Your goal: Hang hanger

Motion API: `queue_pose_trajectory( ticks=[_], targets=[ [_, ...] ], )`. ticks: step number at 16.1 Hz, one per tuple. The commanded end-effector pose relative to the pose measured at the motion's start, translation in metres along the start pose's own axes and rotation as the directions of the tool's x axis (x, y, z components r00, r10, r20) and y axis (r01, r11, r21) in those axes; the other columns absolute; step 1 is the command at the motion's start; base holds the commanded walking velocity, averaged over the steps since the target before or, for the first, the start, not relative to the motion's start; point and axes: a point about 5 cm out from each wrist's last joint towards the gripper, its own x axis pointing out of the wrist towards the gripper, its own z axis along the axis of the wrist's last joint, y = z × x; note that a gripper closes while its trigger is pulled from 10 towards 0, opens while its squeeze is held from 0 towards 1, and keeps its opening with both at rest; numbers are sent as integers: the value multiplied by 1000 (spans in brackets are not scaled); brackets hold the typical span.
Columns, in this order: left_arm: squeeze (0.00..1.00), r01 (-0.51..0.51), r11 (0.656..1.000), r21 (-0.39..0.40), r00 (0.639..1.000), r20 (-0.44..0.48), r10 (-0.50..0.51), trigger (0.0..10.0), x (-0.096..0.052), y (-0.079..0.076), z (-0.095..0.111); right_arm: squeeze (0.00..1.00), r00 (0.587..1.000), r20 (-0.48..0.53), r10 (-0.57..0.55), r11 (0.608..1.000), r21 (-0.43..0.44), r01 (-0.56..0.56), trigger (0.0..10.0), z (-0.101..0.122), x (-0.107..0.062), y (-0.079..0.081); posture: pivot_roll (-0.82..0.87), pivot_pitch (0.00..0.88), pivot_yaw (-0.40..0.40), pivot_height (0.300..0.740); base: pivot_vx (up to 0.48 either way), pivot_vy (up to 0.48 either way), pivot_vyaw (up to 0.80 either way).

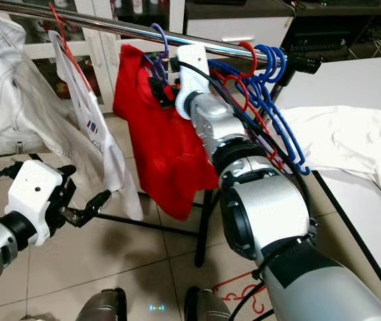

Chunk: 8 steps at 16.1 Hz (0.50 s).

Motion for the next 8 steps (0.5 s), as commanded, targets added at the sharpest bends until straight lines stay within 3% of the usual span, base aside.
queue_pose_trajectory(
  ticks=[1, 8],
  targets=[
    [0, 2, 1000, 5, 1000, -6, -2, 10000, -5, -2, 0, 0, 1000, 26, 18, 1000, -3, -18, 0, 7, 1, 3, 270, 223, -105, 740, 0, 0, 0],
    [0, -1, 1000, 3, 1000, -16, 1, 10000, -9, -5, 0, 0, 999, 26, -19, 1000, 25, 18, 0, 8, 4, 8, 282, 231, -115, 740, 0, 0, 0]
  ],
)
